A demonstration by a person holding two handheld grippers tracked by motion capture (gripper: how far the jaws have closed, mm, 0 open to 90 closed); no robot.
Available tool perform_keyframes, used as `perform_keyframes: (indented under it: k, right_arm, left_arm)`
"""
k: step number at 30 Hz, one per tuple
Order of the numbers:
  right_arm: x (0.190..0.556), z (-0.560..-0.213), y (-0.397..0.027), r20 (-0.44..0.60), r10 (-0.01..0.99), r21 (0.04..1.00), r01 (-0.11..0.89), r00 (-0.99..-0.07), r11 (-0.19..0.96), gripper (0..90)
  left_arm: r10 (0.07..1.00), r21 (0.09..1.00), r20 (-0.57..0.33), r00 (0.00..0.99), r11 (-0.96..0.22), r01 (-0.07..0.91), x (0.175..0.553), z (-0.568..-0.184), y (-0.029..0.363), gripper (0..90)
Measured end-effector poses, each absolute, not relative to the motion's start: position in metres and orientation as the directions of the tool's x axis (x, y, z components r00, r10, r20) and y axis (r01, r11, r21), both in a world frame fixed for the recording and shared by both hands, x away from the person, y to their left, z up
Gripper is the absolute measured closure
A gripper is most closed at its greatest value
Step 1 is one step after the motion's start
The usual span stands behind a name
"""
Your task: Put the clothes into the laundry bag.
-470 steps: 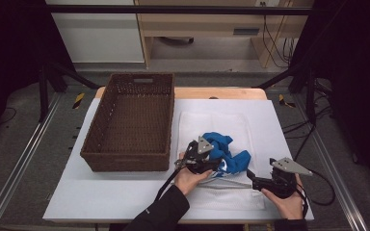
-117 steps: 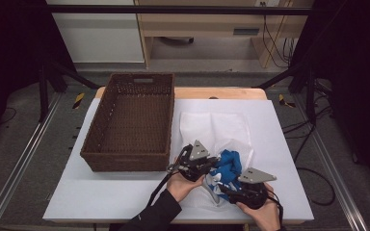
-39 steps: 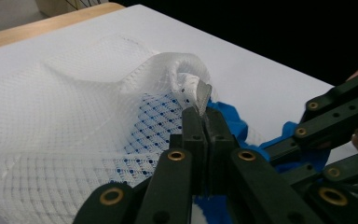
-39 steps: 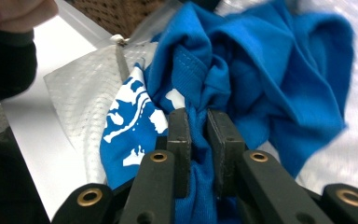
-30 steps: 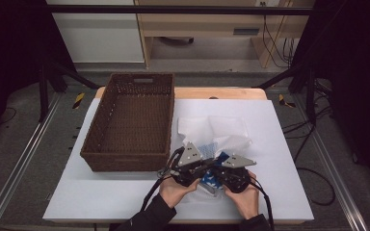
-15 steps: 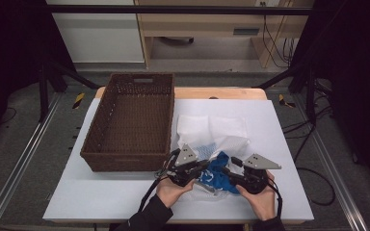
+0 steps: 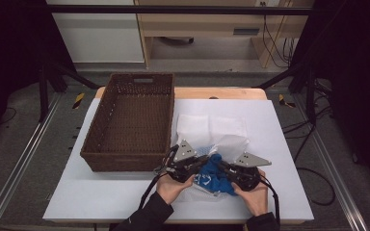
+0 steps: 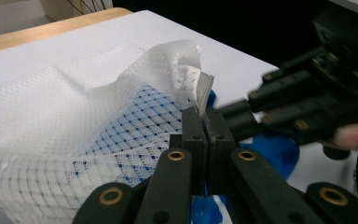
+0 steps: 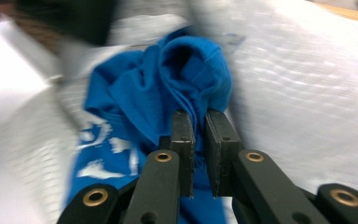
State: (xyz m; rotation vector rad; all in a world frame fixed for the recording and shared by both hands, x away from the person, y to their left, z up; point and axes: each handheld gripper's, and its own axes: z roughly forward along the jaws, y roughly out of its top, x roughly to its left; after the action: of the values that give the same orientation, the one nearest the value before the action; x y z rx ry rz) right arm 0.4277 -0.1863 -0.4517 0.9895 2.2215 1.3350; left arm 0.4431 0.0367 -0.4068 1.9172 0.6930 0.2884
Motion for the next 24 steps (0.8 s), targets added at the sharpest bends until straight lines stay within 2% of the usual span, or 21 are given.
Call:
perform_keyframes:
  k: [2,5,7,8,10,12,16,17,18,20,23,24]
  right_arm:
    - [0.425,-0.449,-0.176,0.031,0.698,0.87,0.363,-0.716,0.333,83.4]
    - [0.428,-0.448,-0.168,0.017,0.705,0.872,0.356,-0.709,0.337,82.8]
    - [0.439,-0.451,-0.163,-0.015,0.775,0.865,0.381,-0.631,0.327,81.0]
    - [0.439,-0.451,-0.163,-0.015,0.775,0.865,0.381,-0.631,0.327,81.0]
    - [0.448,-0.456,-0.164,-0.028,0.823,0.858,0.408,-0.568,0.311,79.6]
    - [0.455,-0.463,-0.164,-0.021,0.837,0.844,0.44,-0.546,0.308,73.0]
    - [0.451,-0.462,-0.166,-0.022,0.826,0.844,0.433,-0.563,0.317,65.9]
    - [0.443,-0.456,-0.171,0.016,0.8,0.852,0.427,-0.6,0.303,59.8]
    - [0.438,-0.452,-0.173,0.023,0.779,0.855,0.416,-0.627,0.31,57.7]
    - [0.426,-0.446,-0.179,0.024,0.749,0.87,0.383,-0.662,0.31,56.6]
    - [0.415,-0.444,-0.184,0.066,0.731,0.873,0.394,-0.679,0.287,52.2]
    - [0.411,-0.449,-0.186,0.056,0.738,0.859,0.409,-0.672,0.307,44.3]
  left_arm:
    - [0.583,0.893,-0.106,0.806,-0.301,0.335,0.443,-0.405,0.035,89.0]
    - [0.573,0.902,-0.098,0.814,-0.295,0.316,0.439,-0.398,0.031,89.1]
    - [0.558,0.908,-0.088,0.825,-0.295,0.297,0.433,-0.395,0.031,89.1]
    - [0.554,0.91,-0.082,0.829,-0.297,0.288,0.429,-0.394,0.032,89.1]
    - [0.549,0.91,-0.08,0.832,-0.301,0.286,0.426,-0.395,0.036,89.0]
    - [0.555,0.9,-0.092,0.827,-0.308,0.307,0.428,-0.404,0.042,89.0]
    - [0.567,0.891,-0.107,0.817,-0.31,0.331,0.432,-0.413,0.046,89.0]
    - [0.568,0.89,-0.111,0.816,-0.309,0.336,0.433,-0.415,0.047,89.0]
    - [0.571,0.89,-0.111,0.813,-0.307,0.338,0.433,-0.416,0.048,89.0]
    - [0.576,0.889,-0.111,0.81,-0.307,0.34,0.435,-0.417,0.048,89.0]
    - [0.577,0.89,-0.102,0.81,-0.312,0.334,0.435,-0.417,0.047,89.0]
    - [0.577,0.889,-0.1,0.811,-0.314,0.333,0.435,-0.417,0.045,89.0]
